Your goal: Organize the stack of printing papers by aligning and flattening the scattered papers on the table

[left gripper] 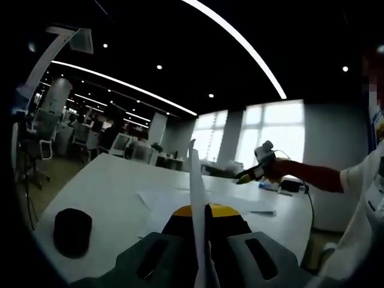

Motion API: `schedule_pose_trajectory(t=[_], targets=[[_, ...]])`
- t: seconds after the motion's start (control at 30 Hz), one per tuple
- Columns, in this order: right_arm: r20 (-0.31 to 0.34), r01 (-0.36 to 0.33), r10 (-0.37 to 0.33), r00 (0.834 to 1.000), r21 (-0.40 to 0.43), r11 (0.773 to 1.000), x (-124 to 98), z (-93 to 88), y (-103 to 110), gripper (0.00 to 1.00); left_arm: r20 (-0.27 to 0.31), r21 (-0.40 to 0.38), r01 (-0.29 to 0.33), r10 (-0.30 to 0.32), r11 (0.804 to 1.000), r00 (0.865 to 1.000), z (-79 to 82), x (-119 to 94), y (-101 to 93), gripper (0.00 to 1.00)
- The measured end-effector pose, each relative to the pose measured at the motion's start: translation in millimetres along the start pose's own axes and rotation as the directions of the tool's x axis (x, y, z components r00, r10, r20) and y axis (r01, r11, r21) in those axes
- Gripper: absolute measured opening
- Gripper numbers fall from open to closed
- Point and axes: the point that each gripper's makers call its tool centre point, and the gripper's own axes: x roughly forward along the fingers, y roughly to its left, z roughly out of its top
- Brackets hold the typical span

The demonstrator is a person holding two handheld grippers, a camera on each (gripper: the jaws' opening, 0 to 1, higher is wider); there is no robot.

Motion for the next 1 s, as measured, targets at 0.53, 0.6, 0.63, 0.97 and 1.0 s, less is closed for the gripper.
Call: schedule_pose_trajectory(t=[0.53, 0.6, 0.63, 0.97, 1.0], targets=[[-0.021, -0.025, 0.025, 0.999, -0.001, 1.000, 18, -2.8, 0, 0.86, -0.003, -0.003, 0.000, 0.000, 1.000, 1.000, -0.6, 1, 2.1, 0.06], [-0.023, -0.028, 0.028, 0.999, 0.000, 1.000, 19, -2.8, -1, 0.86, -0.003, -0.004, -0.001, 0.001, 1.000, 1.000, -0.9, 1, 2.1, 0.06], [-0.024, -0.029, 0.029, 0.999, 0.001, 1.000, 20, -2.8, -1, 0.86, -0.002, -0.004, -0.001, 0.001, 1.000, 1.000, -1.0, 1, 2.1, 0.06], [-0.032, -0.037, 0.037, 0.999, 0.002, 0.999, 27, -3.3, -1, 0.86, -0.002, -0.007, -0.003, 0.003, 1.000, 1.000, -1.7, 1, 3.5, 0.06], [-0.032, -0.039, 0.039, 0.999, 0.003, 0.999, 28, -3.6, -1, 0.86, -0.002, -0.007, -0.003, 0.003, 1.000, 1.000, -1.8, 1, 3.5, 0.06]])
